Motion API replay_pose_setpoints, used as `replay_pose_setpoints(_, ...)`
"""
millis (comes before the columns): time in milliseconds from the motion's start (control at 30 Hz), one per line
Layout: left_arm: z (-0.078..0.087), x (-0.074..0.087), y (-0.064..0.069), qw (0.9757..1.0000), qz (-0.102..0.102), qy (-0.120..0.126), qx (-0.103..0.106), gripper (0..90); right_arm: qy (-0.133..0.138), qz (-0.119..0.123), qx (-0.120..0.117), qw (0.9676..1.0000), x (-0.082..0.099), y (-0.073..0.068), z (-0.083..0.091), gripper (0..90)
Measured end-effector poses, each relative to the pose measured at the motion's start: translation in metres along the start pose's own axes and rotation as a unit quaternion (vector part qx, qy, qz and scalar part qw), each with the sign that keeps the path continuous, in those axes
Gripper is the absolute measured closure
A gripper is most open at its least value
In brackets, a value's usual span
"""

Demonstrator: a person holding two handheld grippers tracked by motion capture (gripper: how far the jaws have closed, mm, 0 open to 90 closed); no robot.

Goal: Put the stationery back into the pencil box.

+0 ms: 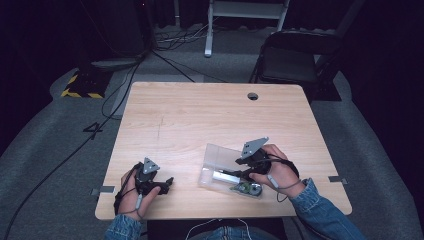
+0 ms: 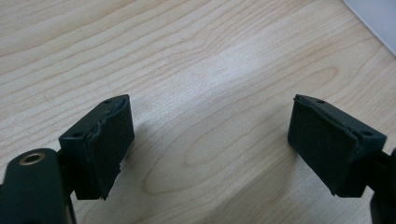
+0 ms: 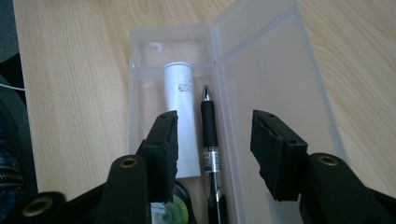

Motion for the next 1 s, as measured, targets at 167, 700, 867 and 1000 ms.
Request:
replay_pose_setpoints(167,0.000,-0.001,-0.002,1.0000,0.001,-0.001,0.000,14.9,0.010,-0.015,0.011,0.9998,0.002,0.008,0.011,51.1)
replay_pose_setpoints(700,0.000,-0.001,-0.005,1.0000,0.001,0.000,-0.001,14.9,0.043,-0.071,0.049,0.9954,0.014,0.040,0.043,46.1)
replay_pose_setpoints(867,0.000,-0.002,-0.007,1.0000,0.002,0.002,-0.002,14.9,0.051,-0.091,0.065,0.9924,0.024,0.053,0.054,43.8)
replay_pose_setpoints(1000,0.000,-0.002,-0.008,1.0000,0.003,0.000,-0.001,14.9,0.055,-0.104,0.077,0.9900,0.030,0.061,0.060,42.4)
Point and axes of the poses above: each handheld gripper's, and its own axes: z roughly backward along the jaws, x roughly out of its underside, y roughly to its right, the point moved 3 cm from there along -z, roughly forward along the jaws, and after that the axes turned 14 degrees about x, right-handed, at the moved point
